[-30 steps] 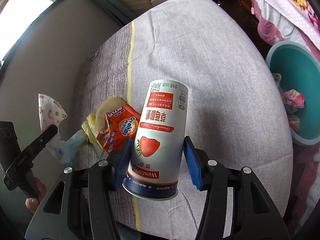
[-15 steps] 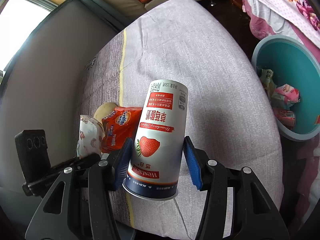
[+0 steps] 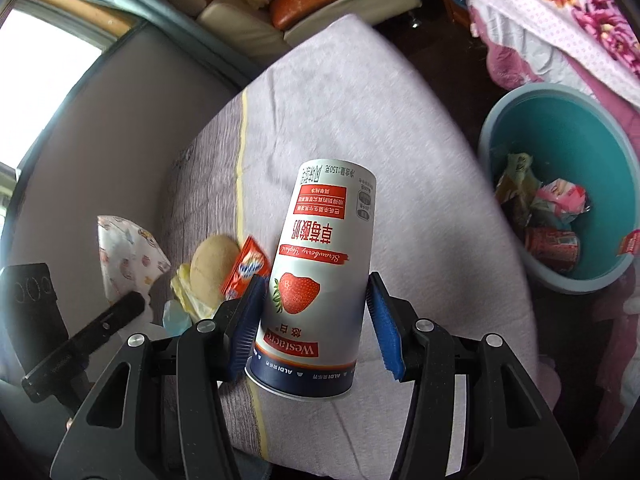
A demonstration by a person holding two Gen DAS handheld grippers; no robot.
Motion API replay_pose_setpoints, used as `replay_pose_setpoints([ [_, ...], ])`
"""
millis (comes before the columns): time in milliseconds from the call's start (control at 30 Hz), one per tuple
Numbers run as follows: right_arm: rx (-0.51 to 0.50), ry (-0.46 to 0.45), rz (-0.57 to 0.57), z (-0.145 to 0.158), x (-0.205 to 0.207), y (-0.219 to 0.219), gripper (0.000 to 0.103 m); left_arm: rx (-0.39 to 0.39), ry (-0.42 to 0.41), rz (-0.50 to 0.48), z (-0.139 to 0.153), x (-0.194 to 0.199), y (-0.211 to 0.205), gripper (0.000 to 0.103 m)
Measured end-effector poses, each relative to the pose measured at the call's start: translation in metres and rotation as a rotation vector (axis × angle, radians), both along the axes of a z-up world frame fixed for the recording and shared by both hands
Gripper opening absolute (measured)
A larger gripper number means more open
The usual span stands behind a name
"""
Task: Collect trash
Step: 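Lift the mask and drink cup and carry them over the teal bucket, then open both tools over the teal bucket to drop mask and cup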
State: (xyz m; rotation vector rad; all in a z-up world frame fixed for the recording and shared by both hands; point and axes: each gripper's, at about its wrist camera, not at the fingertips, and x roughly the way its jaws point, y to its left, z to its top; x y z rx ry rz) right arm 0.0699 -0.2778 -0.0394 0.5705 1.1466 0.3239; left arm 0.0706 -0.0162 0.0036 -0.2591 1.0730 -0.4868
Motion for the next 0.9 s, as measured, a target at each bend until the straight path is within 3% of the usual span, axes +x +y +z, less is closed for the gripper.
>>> replay_pose_setpoints([
  [267, -0.038, -0.046, -0.219, 0.017, -0.011, -0.099, 0.050, 0.045, -0.013, -0.136, -0.008, 0.031, -0.106, 0.018],
  [500, -0.042, -0.047, -0.341, 0.011, -0.019, -0.166, 0.050, 0.089, -0.001, -0.254, -0.025, 0.043, -0.198, 0.018],
  [800, -0.037, -0.022, -0.399, -0.007, -0.019, -0.213, 0.050, 0.163, 0.041, -0.325, -0.053, 0.057, -0.264, 0.018],
  [900, -0.034, -0.013, -0.401, -0.013, -0.019, -0.218, 0.050, 0.181, 0.056, -0.331, -0.061, 0.059, -0.272, 0.025],
])
